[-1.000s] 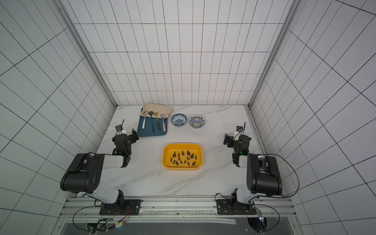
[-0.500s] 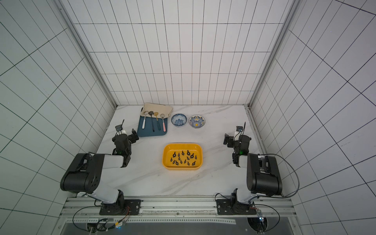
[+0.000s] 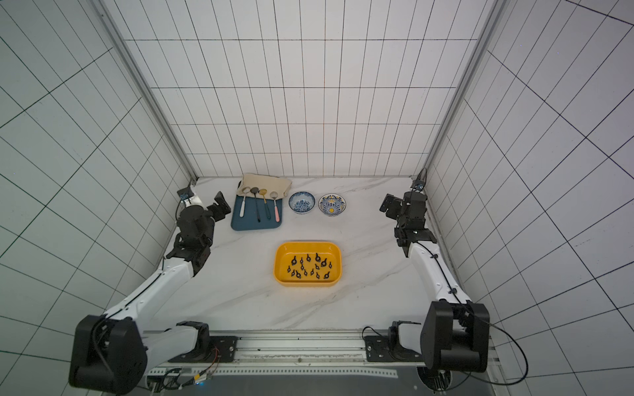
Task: Take out the wing nut from the storage box
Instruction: Pick up the wing nut from the storage box.
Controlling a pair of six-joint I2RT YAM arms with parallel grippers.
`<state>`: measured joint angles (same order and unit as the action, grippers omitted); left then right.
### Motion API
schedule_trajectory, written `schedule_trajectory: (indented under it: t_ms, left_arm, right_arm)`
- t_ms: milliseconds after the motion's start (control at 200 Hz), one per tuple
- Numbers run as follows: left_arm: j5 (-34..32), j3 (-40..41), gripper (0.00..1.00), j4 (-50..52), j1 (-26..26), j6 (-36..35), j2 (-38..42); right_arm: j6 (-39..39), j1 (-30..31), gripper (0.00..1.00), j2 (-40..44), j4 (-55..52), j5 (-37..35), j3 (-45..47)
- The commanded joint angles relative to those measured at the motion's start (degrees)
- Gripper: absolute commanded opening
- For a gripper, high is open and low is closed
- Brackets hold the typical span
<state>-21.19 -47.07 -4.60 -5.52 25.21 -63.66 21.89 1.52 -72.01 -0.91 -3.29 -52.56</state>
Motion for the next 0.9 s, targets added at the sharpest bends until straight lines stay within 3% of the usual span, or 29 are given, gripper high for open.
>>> schedule_trajectory:
  t_ms: [0, 65, 110, 160, 190, 280, 325, 435, 600, 735, 894]
  left_arm:
    - [7.1, -3.4, 0.96, 25.3, 5.5, 21.2, 3.0]
    - [19.5, -2.4, 0.97, 22.5, 7.9, 19.5, 2.6]
    - [23.0, -3.1, 0.85, 23.4, 7.9, 19.1, 1.7]
    - [26.3, -4.9, 0.69, 25.4, 7.8, 18.1, 0.1]
    - [27.9, -6.5, 0.58, 27.6, 7.8, 17.8, -1.0]
    - [35.7, -11.3, 0.12, 34.0, 7.4, 15.3, -4.0]
    - [39.6, -13.6, 0.00, 38.2, 6.8, 14.3, -5.3]
    - [48.4, -12.9, 0.00, 41.7, 2.4, 12.4, -6.4]
    - [57.1, -8.4, 0.24, 40.2, -6.1, 13.3, -7.8]
    - [59.7, -10.2, 0.39, 38.5, -11.7, 12.3, -11.1]
    - [62.0, -12.5, 0.43, 38.0, -12.5, 10.9, -16.5]
  right_arm:
    - [12.5, -4.4, 0.74, -3.1, -14.7, 11.5, 0.9]
    - [12.0, -2.9, 0.46, -3.4, -17.4, 10.6, -0.8]
    - [10.8, -1.0, 0.32, -3.4, -21.6, 7.7, -3.0]
    - [8.3, 2.3, 0.28, -3.5, -26.5, 2.9, -5.7]
    - [7.3, 4.6, 0.31, -3.7, -29.8, -1.0, -7.8]
    - [4.0, 10.8, 0.31, -4.0, -37.8, -7.1, -11.5]
    - [2.9, 13.5, 0.31, -4.2, -40.6, -7.9, -12.4]
    - [1.6, 19.7, 0.27, -4.2, -47.3, -5.3, -12.7]
    - [2.5, 30.8, 0.29, -1.8, -50.0, -0.5, -11.9]
    - [2.9, 37.4, 0.30, -2.8, -47.9, 4.6, -12.6]
    - [1.5, 41.0, 0.30, -10.9, -45.1, 5.0, -14.7]
